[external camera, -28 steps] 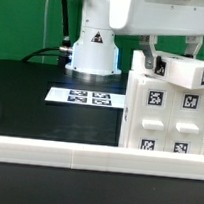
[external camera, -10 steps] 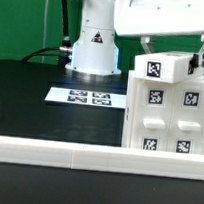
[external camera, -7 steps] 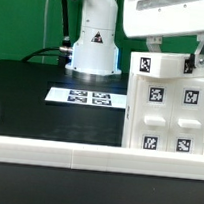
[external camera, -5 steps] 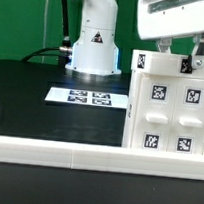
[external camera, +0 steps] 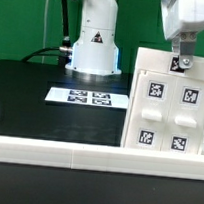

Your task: Assemble cabinet

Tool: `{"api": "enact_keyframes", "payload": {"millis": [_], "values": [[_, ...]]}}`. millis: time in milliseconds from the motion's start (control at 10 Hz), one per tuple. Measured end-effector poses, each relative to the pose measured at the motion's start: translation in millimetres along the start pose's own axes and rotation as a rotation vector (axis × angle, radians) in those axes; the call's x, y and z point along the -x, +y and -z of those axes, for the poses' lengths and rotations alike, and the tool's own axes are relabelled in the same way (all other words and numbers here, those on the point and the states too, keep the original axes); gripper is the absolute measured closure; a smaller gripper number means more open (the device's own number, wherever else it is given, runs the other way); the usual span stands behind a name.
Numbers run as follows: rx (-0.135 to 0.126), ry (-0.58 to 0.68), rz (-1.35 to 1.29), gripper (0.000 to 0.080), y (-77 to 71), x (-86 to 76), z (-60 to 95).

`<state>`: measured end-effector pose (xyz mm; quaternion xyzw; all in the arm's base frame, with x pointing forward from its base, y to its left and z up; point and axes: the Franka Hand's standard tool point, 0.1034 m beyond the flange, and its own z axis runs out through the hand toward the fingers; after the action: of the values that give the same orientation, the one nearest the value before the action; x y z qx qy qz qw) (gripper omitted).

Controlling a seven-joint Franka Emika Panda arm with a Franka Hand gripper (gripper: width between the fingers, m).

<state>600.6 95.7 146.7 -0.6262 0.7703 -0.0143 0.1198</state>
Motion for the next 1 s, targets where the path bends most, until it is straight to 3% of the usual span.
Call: {"api": "enact_keyframes", "payload": {"millis": [600, 800, 1000], "values": [[0.009, -0.035, -0.158, 0.0236, 0.9, 2.1, 0.6], [0.011, -0.034, -0.152, 0.0034, 1.5, 2.4, -0.3], [0.011, -0.034, -0.145, 0.0007, 1.9, 2.7, -0.8]]}}
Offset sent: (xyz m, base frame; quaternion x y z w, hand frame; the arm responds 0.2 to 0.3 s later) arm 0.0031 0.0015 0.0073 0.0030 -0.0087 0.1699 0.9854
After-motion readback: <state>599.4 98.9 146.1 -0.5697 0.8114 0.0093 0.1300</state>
